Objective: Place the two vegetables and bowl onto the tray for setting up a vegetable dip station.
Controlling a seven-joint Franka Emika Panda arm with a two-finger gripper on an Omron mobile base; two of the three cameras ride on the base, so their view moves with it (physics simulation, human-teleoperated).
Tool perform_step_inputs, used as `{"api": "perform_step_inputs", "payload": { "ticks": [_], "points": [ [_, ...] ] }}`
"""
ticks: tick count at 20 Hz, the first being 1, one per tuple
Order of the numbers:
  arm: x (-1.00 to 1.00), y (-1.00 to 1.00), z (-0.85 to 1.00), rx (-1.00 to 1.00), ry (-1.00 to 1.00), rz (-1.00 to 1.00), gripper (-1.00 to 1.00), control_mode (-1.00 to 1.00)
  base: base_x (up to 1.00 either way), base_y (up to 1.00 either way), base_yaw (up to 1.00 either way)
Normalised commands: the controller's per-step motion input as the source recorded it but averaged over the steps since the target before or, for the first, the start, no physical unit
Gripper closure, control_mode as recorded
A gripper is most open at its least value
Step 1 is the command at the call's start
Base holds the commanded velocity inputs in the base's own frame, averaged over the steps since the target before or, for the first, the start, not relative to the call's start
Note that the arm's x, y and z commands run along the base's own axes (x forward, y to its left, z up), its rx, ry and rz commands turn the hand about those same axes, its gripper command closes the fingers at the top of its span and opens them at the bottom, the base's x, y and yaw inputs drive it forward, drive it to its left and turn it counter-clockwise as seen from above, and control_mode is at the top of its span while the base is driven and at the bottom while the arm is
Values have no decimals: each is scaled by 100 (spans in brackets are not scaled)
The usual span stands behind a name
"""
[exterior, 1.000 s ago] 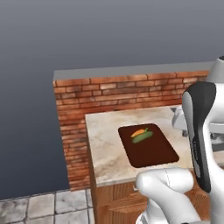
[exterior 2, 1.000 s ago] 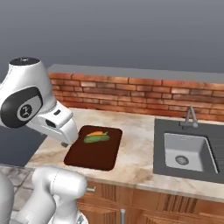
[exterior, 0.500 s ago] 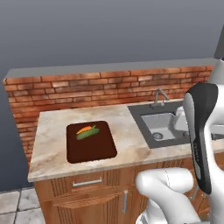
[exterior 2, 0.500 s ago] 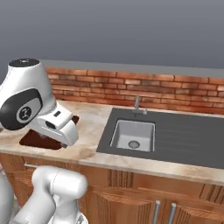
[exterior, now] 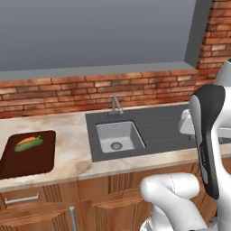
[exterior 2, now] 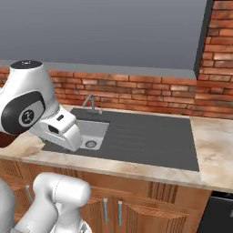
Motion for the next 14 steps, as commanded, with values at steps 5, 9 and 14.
{"api": "perform_step_inputs", "payload": {
  "ticks": [5, 9, 14],
  "points": [
    [0, 0, 0, 0, 0, 0, -100, 100, 0, -100, 0],
    [0, 0, 0, 0, 0, 0, -100, 100, 0, -100, 0],
    [0, 0, 0, 0, 0, 0, -100, 100, 1, -100, 0]
  ]
}}
